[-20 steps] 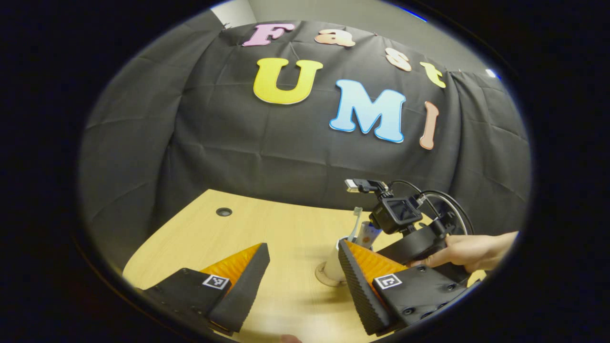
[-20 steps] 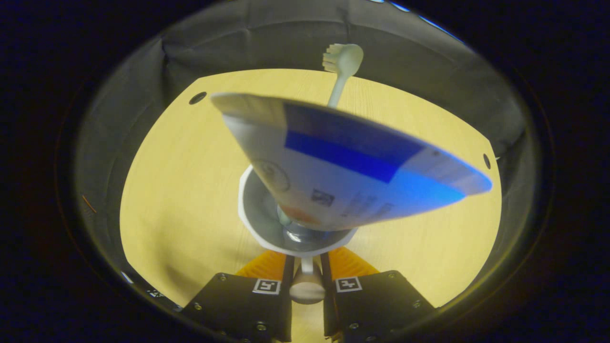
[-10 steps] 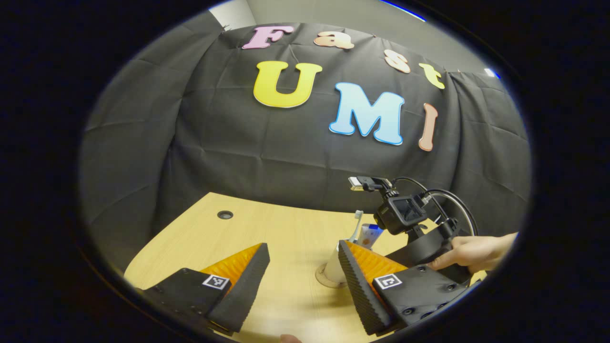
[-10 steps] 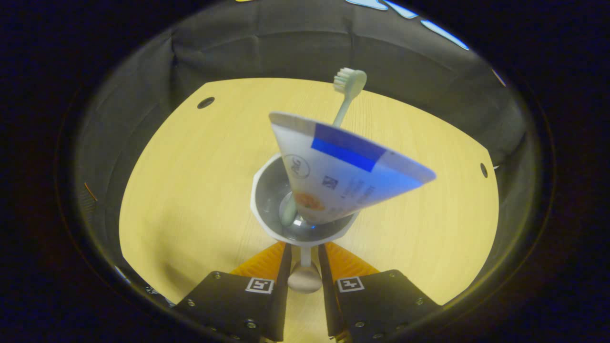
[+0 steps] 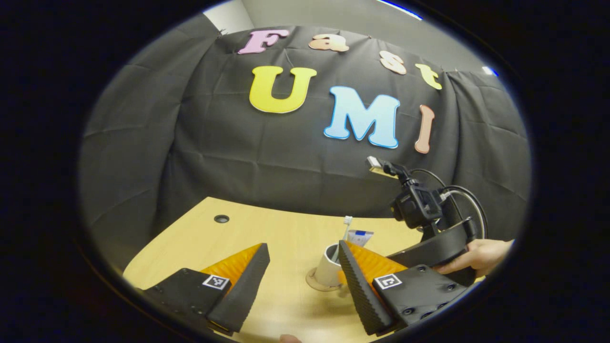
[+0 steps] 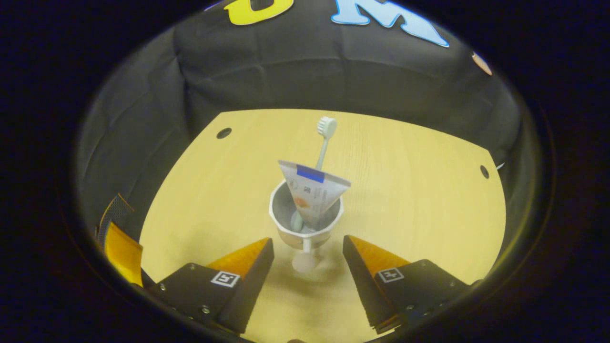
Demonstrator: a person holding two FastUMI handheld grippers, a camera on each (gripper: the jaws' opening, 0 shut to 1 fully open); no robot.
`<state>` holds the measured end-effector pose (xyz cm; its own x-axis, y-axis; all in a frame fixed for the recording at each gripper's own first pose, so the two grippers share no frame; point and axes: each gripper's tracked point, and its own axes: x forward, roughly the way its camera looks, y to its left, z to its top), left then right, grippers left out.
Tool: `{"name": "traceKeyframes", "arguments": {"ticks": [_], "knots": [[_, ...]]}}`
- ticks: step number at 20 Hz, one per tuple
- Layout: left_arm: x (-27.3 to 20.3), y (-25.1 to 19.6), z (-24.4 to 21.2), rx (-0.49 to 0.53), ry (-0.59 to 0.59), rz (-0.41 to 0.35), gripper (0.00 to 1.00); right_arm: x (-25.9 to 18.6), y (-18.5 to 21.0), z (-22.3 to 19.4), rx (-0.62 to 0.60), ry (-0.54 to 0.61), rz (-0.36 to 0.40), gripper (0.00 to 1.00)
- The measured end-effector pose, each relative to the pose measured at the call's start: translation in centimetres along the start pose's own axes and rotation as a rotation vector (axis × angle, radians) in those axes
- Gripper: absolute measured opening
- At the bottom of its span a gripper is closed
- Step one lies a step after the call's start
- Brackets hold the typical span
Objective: Put the toothbrush and toothpaste on the desktop into the cup, then pick up the cup and place it on the coaster on the desktop.
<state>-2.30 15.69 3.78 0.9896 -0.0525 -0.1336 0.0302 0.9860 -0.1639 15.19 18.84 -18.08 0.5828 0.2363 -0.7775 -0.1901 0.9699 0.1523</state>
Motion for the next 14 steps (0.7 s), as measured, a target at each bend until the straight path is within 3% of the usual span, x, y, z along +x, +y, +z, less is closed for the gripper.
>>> {"name": "traceKeyframes", "arguments": {"ticks": [5, 6, 7, 8, 10, 14], "knots": [[-0.1, -2.1, 1.4, 0.021, -0.025, -0.003, 0.94, -4.3, -1.0, 0.2, 0.003, -0.082, -0.006, 0.89], [-0.2, -2.5, 1.7, 0.017, -0.031, -0.006, 0.9, -5.2, -1.2, 0.3, 0.015, -0.096, 0.0, 0.89], [-0.4, -2.9, 2.0, 0.015, -0.038, -0.008, 0.94, -6.1, -1.6, 0.2, 0.019, -0.11, 0.002, 0.89], [-0.4, -3.3, 2.4, 0.016, -0.044, -0.009, 0.9, -7.0, -2.1, 0.0, 0.022, -0.124, -0.003, 0.89], [-0.5, -4.3, 3.2, 0.023, -0.063, -0.014, 0.94, -8.9, -3.1, -0.1, 0.034, -0.159, -0.011, 0.89], [-0.7, -6.5, 4.4, 0.022, -0.082, -0.03, 0.9, -13.3, -5.8, -0.1, 0.075, -0.234, -0.042, 0.85]]}}
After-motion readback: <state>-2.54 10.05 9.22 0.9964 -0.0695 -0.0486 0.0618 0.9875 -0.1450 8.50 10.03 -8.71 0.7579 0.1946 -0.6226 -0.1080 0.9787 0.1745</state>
